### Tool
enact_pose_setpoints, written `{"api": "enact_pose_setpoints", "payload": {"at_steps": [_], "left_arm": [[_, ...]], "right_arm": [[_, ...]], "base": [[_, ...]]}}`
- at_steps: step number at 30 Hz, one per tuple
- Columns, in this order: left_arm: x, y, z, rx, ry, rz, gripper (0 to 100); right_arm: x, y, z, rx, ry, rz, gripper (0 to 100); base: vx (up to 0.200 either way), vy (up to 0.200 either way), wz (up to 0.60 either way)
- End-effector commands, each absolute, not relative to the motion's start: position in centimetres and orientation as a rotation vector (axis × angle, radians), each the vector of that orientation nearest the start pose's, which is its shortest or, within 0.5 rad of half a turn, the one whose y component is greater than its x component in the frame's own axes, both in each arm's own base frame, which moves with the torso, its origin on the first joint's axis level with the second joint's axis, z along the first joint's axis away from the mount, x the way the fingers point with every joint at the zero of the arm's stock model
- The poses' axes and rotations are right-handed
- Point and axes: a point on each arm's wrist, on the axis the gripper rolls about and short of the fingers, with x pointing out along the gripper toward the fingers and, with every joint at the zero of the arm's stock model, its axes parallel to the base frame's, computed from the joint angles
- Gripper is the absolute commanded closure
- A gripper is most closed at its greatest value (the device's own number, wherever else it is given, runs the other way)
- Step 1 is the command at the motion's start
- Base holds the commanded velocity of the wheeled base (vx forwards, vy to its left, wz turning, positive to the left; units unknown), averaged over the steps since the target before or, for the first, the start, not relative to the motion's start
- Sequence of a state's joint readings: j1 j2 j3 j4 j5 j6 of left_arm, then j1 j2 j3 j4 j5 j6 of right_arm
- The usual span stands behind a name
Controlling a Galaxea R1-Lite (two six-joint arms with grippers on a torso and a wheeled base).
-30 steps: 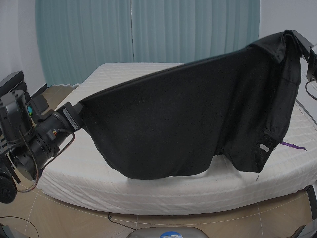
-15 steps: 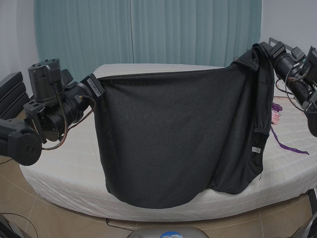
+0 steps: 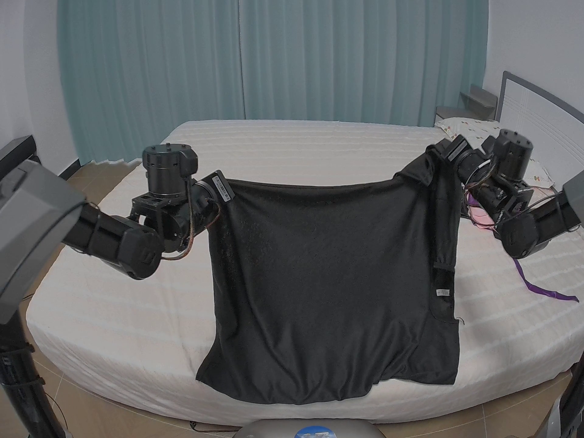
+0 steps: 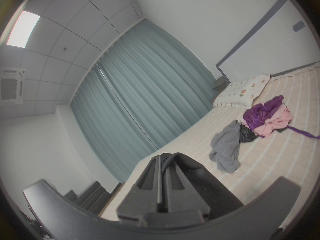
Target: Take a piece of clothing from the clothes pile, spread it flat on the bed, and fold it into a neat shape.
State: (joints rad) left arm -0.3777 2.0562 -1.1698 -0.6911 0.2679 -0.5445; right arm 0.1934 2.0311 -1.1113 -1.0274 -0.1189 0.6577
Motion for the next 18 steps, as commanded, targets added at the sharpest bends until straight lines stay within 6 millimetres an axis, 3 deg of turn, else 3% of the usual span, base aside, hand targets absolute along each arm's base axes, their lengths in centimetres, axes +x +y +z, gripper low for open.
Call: {"api": "enact_pose_setpoints", "payload": {"at_steps": [1,2,3,6,7,12,13,14,18], "left_arm": [[43.3,-14.9,8.6,-0.47,0.31,0.004,100],[43.3,-14.9,8.6,-0.47,0.31,0.004,100],[43.8,-15.1,7.2,-0.465,0.335,0.012,100],[44.5,-15.1,5.9,-0.46,0.349,0.019,100],[45.1,-15.0,4.6,-0.463,0.361,0.032,100],[46.5,-14.9,2.0,-0.47,0.378,0.051,100],[47.0,-14.8,1.0,-0.482,0.384,0.06,100],[47.3,-14.9,0.5,-0.491,0.385,0.062,0],[48.0,-14.8,-1.1,-0.51,0.397,0.074,0]], "right_arm": [[43.6,8.1,9.5,0.639,0.063,0.038,100],[43.6,8.1,9.5,0.639,0.063,0.038,100],[44.1,8.2,7.7,0.625,0.09,0.026,100],[44.6,8.2,6.2,0.615,0.114,0.017,100],[45.0,8.1,4.9,0.612,0.13,0.007,100],[46.4,7.3,3.5,0.612,0.132,-0.017,100],[46.9,7.0,2.7,0.604,0.139,-0.027,0],[47.1,6.8,2.1,0.598,0.148,-0.034,0],[47.6,6.8,0.2,0.585,0.177,-0.04,0]], "base": [[0.0,0.0,0.0],[0.0,0.0,0.0],[0.0,0.0,0.0],[0.0,0.0,0.0],[0.0,0.0,0.0],[0.0,0.0,0.0],[0.0,0.0,0.0],[0.0,0.0,0.0],[0.0,0.0,0.0]]}}
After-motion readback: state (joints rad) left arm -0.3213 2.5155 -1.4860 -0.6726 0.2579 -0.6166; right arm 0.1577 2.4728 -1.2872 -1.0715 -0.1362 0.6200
